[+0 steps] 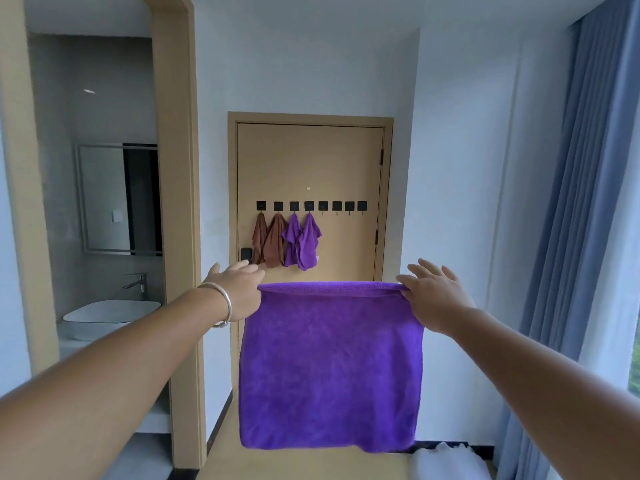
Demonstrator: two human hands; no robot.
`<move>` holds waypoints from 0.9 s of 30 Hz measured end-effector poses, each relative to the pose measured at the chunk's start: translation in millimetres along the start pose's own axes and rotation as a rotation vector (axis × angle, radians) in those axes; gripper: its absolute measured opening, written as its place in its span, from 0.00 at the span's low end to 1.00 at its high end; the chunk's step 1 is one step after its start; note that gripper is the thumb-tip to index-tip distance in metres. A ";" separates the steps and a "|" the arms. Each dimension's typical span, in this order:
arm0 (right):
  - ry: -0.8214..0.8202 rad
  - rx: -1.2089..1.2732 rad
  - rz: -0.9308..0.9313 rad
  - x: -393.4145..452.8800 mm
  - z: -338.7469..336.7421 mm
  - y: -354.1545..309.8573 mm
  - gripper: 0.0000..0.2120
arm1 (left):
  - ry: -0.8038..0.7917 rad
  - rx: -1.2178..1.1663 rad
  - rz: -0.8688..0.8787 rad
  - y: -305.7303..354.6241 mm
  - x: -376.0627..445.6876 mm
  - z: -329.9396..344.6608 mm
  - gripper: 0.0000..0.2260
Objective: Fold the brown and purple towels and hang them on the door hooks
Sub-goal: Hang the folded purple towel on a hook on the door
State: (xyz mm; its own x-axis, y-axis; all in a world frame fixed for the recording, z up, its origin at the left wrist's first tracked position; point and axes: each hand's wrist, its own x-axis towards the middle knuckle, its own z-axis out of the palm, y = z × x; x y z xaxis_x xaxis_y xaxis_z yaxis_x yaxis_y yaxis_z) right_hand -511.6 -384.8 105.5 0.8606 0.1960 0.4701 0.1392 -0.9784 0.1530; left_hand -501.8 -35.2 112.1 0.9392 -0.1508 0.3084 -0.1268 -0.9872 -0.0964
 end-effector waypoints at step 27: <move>0.068 0.072 -0.116 296.3 184.0 126.2 0.17 | 0.000 0.099 -0.075 29.6 321.2 92.4 0.06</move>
State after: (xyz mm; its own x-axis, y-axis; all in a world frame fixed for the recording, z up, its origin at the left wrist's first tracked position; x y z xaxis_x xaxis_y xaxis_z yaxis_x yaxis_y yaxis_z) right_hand -148.9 -462.4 104.2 0.8018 0.3101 0.5109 0.2732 -0.9505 0.1481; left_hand -174.4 -108.1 120.9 0.9450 -0.0763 0.3181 -0.0238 -0.9859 -0.1657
